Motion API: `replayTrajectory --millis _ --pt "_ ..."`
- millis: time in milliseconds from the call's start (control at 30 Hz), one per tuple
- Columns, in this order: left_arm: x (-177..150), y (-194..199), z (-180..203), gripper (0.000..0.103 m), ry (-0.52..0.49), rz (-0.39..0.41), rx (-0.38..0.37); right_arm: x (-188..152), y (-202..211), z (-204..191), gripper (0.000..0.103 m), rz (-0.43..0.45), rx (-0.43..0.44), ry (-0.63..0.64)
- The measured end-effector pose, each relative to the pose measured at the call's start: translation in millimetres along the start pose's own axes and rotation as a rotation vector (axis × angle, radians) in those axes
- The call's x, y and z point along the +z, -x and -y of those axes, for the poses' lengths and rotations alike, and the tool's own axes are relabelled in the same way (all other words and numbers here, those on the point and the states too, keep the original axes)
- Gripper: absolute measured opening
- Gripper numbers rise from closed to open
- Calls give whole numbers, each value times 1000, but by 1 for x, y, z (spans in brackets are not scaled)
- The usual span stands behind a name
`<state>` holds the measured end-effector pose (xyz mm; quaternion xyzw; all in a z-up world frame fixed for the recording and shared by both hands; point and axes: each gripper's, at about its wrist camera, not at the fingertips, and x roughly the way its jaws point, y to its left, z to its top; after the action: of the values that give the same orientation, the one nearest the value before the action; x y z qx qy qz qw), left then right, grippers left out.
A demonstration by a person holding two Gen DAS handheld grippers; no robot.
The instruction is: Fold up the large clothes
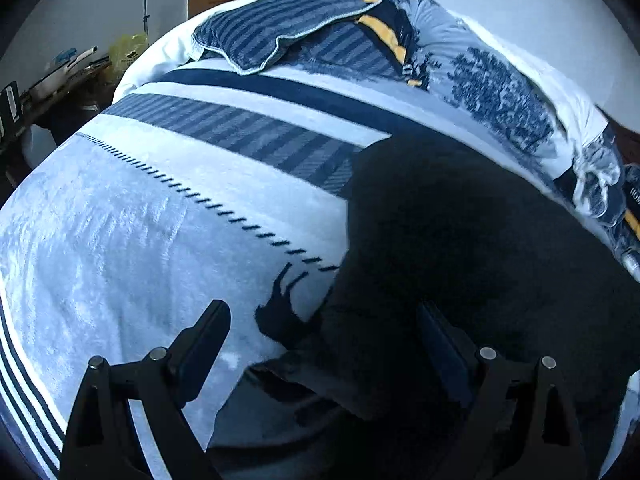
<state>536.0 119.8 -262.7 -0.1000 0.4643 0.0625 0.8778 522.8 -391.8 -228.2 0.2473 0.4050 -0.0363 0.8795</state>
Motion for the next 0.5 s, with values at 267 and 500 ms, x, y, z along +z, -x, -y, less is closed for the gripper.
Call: replayTrajectory --millis 267,500 --pt "0 -10 -9 93 38 -25 39 -8 -28 22 15 -63 -22 -58" --pt "0 -8 -13 93 34 -10 16 -11 -28 28 26 -110 -56 -35"
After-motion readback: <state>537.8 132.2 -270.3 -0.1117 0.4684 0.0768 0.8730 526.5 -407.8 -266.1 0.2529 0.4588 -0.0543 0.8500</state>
